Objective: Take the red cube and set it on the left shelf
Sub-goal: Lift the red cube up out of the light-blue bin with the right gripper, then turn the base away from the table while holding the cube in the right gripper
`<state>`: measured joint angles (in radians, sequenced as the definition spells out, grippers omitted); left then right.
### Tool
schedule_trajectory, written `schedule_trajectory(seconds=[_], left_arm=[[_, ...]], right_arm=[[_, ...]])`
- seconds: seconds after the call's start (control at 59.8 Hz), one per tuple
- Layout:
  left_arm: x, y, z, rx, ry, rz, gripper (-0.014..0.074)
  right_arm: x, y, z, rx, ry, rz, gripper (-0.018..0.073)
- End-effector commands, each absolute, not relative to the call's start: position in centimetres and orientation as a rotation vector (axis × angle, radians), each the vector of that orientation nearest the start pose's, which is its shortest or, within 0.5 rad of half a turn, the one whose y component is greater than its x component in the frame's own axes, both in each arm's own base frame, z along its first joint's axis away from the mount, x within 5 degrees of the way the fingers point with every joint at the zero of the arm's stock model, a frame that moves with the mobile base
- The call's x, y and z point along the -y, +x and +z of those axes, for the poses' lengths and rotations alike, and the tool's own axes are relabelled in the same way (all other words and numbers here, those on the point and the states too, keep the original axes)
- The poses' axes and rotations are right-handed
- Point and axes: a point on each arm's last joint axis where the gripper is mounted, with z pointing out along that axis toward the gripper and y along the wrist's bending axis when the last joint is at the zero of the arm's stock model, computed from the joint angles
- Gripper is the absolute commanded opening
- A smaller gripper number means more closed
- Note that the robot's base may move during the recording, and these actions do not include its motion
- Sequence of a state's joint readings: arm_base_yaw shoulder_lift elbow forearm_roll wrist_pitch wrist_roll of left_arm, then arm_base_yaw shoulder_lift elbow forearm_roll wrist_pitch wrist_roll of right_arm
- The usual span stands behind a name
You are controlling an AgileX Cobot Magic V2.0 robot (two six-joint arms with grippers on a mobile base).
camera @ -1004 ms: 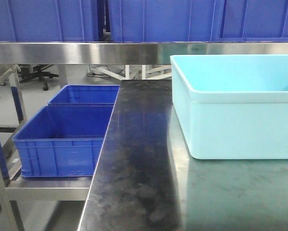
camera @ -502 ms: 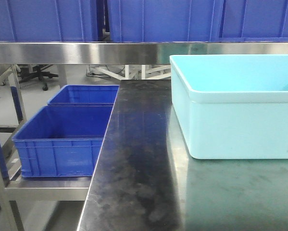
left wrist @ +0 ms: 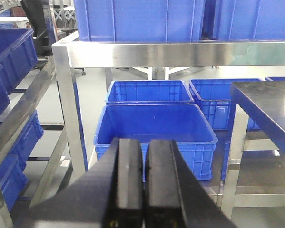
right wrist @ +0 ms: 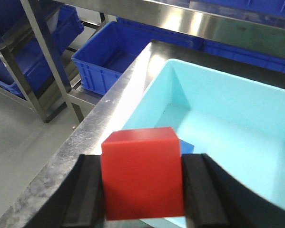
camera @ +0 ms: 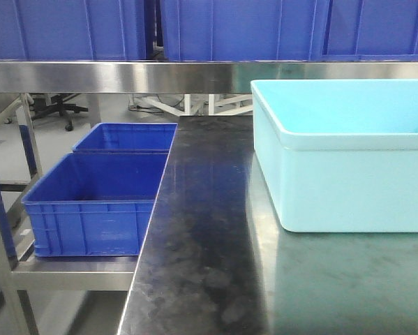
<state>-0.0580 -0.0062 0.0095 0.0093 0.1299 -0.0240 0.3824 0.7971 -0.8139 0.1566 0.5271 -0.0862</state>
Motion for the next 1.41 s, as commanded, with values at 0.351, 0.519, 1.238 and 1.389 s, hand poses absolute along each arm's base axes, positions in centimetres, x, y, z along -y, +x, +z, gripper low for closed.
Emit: schedule_trajectory(seconds=[0.351,0.519,1.238,1.389], left_arm=[[0.36,5.6,19.96,-1.536,0.035,-0.066,0.0102],[0.36,5.6,19.96,-1.536,0.035,-0.066,0.0102],[0.36,5.6,19.96,-1.536,0.035,-0.066,0.0102],[0.36,5.6,19.96,-1.536,0.035,-0.066,0.0102]], right_arm=[[-6.62,14.66,38.04,-1.854,-0.356,0.37,0.0046],[-6.62,14.66,38.04,-1.854,-0.356,0.37,0.0046],[-6.62,14.66,38.04,-1.854,-0.356,0.37,0.0046],[-6.62,14.66,38.04,-1.854,-0.356,0.37,0.0046]])
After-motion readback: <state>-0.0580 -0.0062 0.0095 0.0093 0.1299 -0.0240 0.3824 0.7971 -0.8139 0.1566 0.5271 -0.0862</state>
